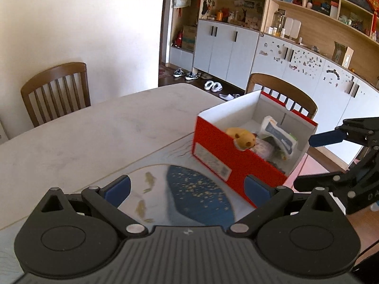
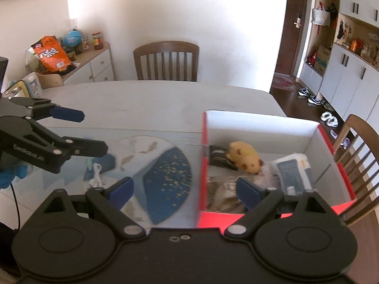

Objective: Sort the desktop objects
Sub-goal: 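Withdraw both open tools from the box toward the green stick and cable, then grasp the mint-green stick with the left tool while the right tool grasps the white cable, then carry the green stick and white cable with both tools over the red box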

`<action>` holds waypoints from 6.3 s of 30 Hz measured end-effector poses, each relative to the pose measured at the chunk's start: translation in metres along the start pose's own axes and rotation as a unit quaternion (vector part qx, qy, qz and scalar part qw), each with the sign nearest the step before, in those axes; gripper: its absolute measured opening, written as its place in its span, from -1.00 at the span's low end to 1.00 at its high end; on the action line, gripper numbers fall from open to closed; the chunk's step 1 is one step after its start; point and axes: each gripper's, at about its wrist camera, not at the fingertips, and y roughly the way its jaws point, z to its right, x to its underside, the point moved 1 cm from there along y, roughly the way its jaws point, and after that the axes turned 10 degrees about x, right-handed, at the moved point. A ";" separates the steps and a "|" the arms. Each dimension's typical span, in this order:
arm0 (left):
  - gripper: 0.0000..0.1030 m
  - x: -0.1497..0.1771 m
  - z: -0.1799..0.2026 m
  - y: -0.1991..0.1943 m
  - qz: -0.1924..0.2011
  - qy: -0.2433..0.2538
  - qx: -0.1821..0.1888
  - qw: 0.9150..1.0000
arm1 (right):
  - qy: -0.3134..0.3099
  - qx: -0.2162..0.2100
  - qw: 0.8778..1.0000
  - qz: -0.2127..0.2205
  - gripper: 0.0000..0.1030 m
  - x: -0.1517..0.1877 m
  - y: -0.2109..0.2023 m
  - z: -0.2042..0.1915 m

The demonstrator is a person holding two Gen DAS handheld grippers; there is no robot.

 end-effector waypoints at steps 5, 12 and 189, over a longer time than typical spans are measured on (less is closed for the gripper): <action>0.98 0.008 -0.024 -0.012 0.005 -0.010 -0.007 1.000 | -0.012 -0.009 1.000 0.000 0.82 0.000 0.003 -0.032; 0.98 0.024 -0.055 -0.022 0.004 -0.011 -0.013 1.000 | -0.025 -0.021 0.999 0.000 0.80 0.001 0.012 -0.077; 0.88 -0.021 0.083 0.037 -0.007 0.103 0.057 0.993 | 0.031 -0.039 0.998 0.037 -0.61 0.019 -0.011 0.068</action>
